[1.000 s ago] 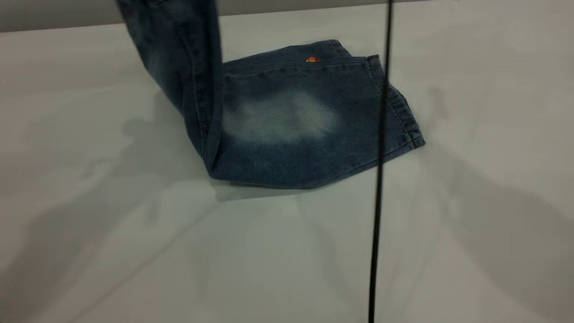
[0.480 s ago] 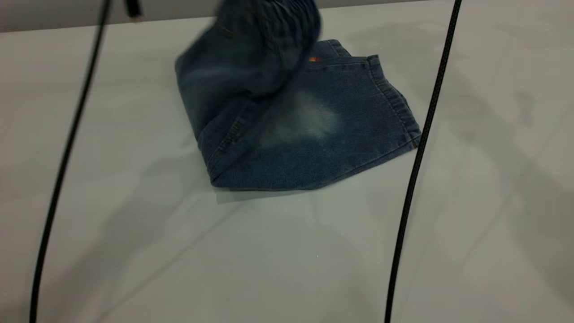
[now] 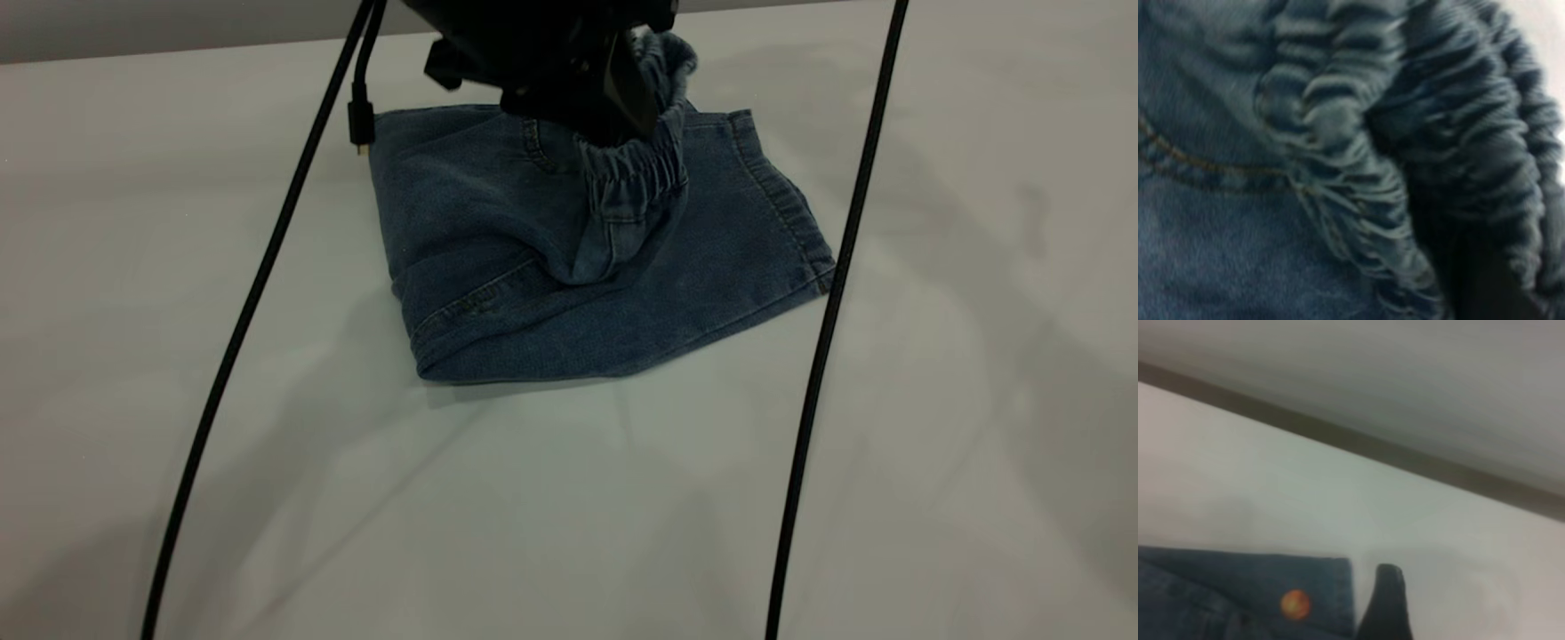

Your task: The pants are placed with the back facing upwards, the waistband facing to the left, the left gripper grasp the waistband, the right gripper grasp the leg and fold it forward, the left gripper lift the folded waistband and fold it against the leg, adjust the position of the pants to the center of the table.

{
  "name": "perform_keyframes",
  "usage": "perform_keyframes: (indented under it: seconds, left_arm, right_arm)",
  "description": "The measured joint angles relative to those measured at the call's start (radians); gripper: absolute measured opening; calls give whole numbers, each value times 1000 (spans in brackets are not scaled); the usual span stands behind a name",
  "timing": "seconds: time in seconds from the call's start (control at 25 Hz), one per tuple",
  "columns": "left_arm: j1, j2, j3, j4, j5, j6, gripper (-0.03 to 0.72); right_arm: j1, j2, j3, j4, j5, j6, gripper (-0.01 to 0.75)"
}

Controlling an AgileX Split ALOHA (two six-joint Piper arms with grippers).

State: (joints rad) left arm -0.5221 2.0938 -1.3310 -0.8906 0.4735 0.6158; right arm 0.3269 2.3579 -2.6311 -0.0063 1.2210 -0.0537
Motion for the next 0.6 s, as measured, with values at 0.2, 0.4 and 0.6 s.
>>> perform_keyframes:
  seconds: [0.2,0.4,0.6]
  left_arm:
    - [14,-62,-44,73,55,67,454]
    - [73,-172,-77,210,112,-29,531]
    - [172,-334,-78,331,169,-103,533]
  right_arm:
    - [0,23,2,44,0,-9,534]
    - [0,26,2,56,0,-10,534]
    - [2,42,9,188,-3,-25,534]
